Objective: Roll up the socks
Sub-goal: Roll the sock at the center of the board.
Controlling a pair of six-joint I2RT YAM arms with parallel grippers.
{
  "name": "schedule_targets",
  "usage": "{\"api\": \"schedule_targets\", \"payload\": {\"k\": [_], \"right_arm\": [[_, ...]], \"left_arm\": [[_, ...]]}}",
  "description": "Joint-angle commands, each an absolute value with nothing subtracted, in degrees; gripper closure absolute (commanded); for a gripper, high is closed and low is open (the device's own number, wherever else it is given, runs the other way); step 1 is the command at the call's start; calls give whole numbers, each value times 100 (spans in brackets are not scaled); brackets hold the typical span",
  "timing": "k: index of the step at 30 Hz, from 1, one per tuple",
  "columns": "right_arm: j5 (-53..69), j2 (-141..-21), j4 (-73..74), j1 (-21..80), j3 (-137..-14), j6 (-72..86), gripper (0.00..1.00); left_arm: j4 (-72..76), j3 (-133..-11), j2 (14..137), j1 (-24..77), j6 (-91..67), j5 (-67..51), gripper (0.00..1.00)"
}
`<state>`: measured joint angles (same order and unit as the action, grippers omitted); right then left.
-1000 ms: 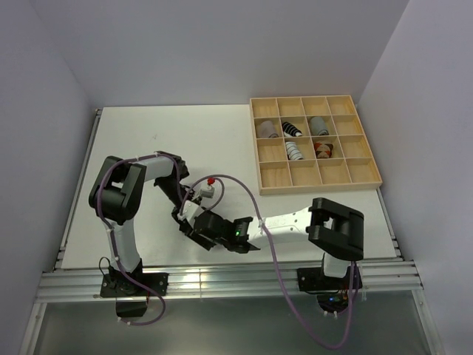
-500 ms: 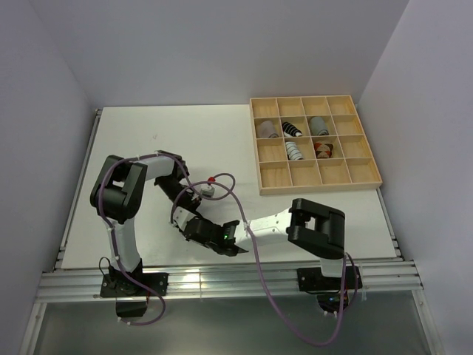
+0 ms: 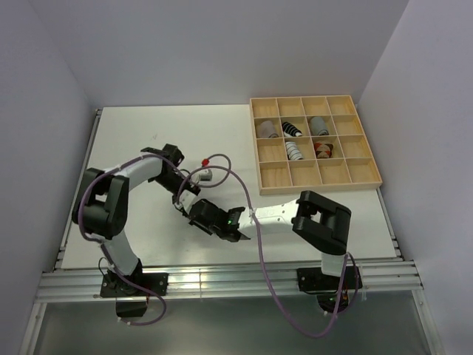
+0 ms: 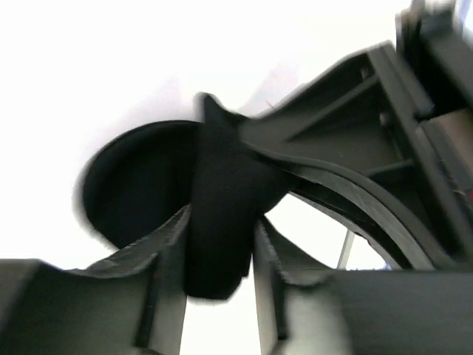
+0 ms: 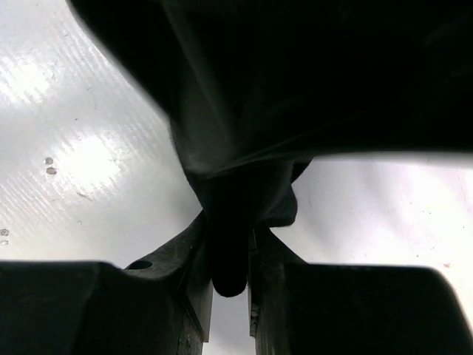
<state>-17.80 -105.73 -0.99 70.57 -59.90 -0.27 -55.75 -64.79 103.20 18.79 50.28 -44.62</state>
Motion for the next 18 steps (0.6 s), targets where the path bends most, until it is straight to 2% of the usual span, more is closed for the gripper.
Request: {"api": "schedule_targets", "payload": {"k": [1, 4, 5, 12, 18], "right_arm": [[-1116, -10494, 351, 7137, -5906, 167, 98], [-976, -10485, 413, 7110, -5898, 184, 99], [-932, -10503, 448, 7093, -5924, 185, 99], [-283, -10556, 685, 6821, -6003, 211, 99], [754, -10687, 1195, 6321, -6354, 272, 99]], "left_arm": [[-4009, -6478, 9546, 1644, 3587, -4685, 59], [-3411, -6425, 9273, 1468, 3007, -4447, 55], [-3288, -6399, 9159, 1424, 2875, -4334, 49], [-2313, -6083, 8421, 960, 2103, -4017, 44], [-1214, -5486, 7226, 334, 1923, -3938, 35]]}}
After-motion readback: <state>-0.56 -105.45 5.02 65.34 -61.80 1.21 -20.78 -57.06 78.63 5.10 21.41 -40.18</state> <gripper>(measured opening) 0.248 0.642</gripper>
